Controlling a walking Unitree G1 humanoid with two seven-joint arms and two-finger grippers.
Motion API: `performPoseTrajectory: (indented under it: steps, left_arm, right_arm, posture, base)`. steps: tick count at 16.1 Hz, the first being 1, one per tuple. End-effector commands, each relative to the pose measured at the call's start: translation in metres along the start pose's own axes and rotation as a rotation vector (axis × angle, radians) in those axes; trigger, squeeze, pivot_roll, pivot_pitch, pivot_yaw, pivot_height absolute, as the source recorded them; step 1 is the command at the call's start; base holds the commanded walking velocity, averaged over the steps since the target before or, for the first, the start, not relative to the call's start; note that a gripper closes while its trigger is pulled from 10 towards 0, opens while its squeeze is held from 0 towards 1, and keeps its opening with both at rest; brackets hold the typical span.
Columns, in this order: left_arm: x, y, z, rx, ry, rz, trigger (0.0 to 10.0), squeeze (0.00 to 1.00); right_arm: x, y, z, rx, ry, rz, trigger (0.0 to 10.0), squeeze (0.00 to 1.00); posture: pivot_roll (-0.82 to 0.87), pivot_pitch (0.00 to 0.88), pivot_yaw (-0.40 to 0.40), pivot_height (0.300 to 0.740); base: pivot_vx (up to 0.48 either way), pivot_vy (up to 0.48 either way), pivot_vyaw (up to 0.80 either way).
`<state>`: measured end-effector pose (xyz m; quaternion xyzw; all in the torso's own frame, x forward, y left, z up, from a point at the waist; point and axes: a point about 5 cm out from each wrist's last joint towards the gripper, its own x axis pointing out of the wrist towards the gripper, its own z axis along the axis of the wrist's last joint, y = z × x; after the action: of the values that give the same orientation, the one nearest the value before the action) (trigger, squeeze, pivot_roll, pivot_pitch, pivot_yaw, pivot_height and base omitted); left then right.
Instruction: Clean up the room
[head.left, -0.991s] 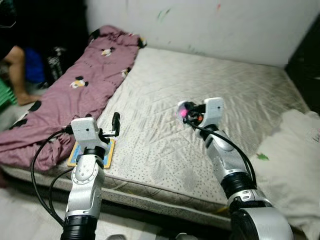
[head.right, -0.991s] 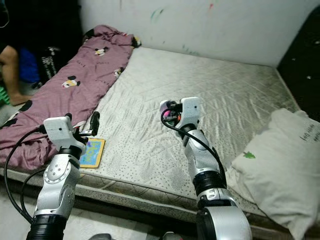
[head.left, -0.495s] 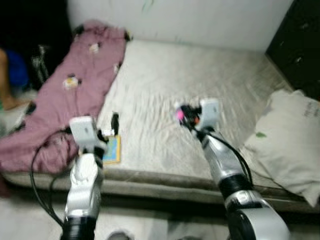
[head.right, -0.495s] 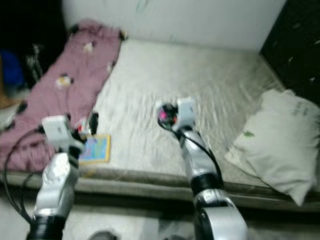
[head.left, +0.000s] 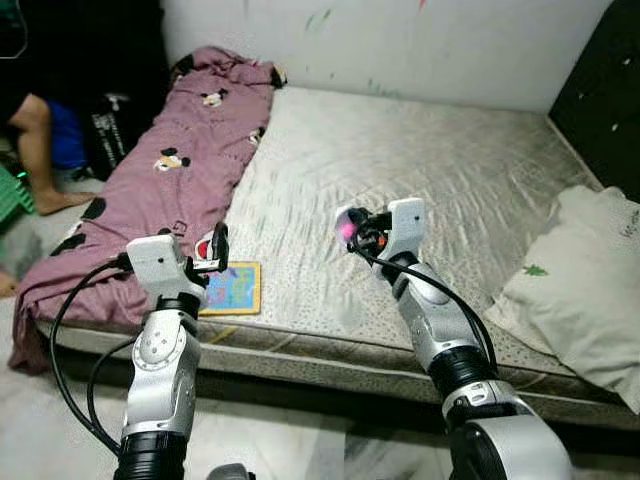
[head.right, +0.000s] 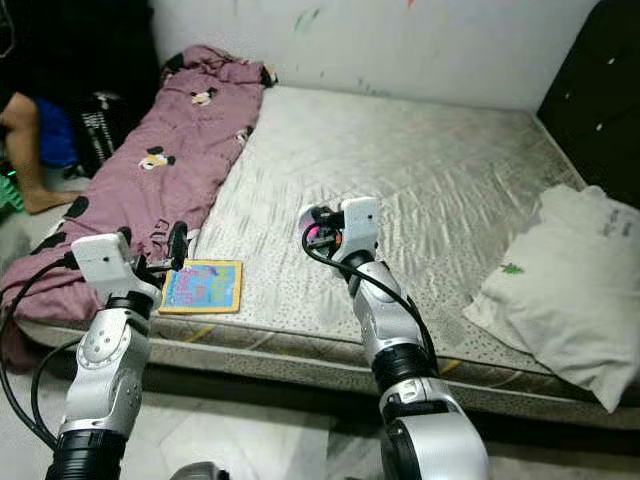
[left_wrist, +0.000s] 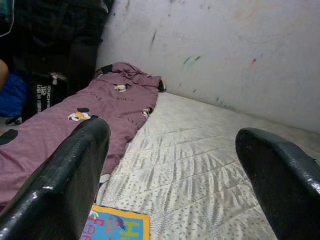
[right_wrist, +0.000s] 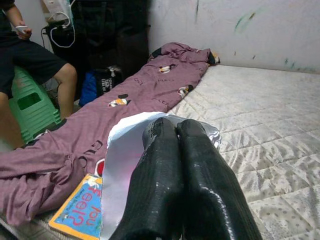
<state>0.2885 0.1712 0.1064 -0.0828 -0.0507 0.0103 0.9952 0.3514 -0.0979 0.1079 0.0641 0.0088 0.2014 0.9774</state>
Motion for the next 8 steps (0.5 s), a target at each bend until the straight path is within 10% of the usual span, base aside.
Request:
performPoseTrajectory:
  steps: [1,8]
  left_arm:
    - [0.0004,-0.0020,0.0039,0.000,-0.020,-0.012,10.0,0.00]
    - [-0.0002,-0.0029,0.0041,-0.007,-0.022,-0.025,10.0,0.00]
  right_arm:
    - [-0.0007,-0.0039,-0.0004,0.003,0.011,-0.012,10.0,0.00]
    - [-0.0011,-0.0041,-0.0009,0.003,0.011,-0.015,10.0,0.00]
  posture:
    - [0.06,0.000,-0.051,0.740]
    - [0.06,0.000,-0.050,0.740]
  base:
    - [0.330,0.000,-0.52]
    - [0.399,0.000,-0.08]
